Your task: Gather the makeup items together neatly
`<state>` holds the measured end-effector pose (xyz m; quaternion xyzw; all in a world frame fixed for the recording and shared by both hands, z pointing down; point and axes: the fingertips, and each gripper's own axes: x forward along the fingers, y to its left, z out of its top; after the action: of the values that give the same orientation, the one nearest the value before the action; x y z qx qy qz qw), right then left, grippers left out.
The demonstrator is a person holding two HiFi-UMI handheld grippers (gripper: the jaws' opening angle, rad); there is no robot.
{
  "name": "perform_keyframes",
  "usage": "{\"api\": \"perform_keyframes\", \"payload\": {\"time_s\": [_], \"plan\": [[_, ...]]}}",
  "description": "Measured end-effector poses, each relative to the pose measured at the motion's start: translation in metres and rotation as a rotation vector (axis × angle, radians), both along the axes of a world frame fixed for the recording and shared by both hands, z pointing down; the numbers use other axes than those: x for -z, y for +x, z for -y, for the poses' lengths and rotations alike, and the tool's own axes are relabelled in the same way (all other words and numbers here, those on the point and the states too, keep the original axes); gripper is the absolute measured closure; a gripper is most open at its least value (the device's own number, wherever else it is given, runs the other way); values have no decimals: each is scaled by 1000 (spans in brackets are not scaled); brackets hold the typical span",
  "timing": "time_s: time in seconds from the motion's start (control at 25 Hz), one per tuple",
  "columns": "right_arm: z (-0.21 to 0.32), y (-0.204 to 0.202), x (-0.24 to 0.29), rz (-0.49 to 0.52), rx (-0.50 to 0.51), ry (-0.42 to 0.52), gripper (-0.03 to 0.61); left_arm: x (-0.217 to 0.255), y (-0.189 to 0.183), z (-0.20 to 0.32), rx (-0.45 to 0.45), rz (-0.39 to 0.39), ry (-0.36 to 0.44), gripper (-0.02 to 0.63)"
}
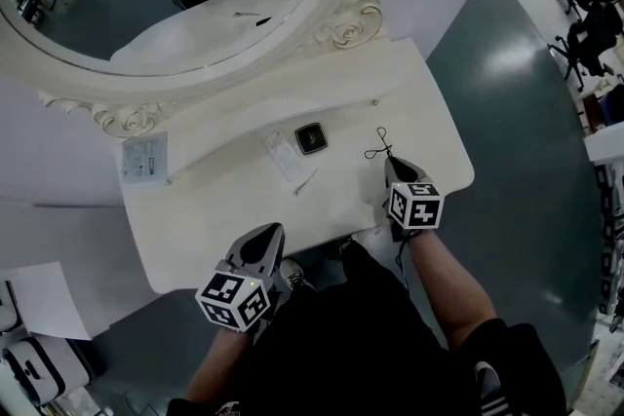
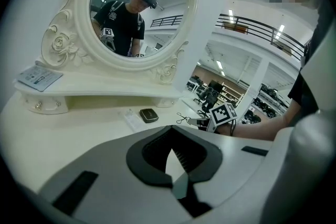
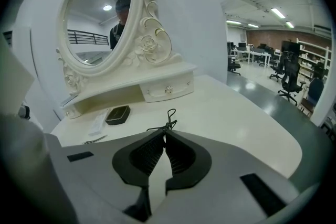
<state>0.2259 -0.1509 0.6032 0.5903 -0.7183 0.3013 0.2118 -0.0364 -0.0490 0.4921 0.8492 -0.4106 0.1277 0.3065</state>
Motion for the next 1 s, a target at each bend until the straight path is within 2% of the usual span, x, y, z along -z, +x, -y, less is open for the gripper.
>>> {"api": "perform_keyframes", "payload": {"time_s": [0.4,0.88,0.96,1.0], "plan": [[9,10,-15,13,4,-23,538,-6,12,8,11,5,-16,606],[9,11,-19,-5,8,-29,536,-3,5,6,14,5,-13,606],[8,11,-17,-11,7,-22,519,-2,3,5,12,6,-10,606],[7,12,-15,-15,3,-17,490,-1,2,4,11,5,-8,606]]}}
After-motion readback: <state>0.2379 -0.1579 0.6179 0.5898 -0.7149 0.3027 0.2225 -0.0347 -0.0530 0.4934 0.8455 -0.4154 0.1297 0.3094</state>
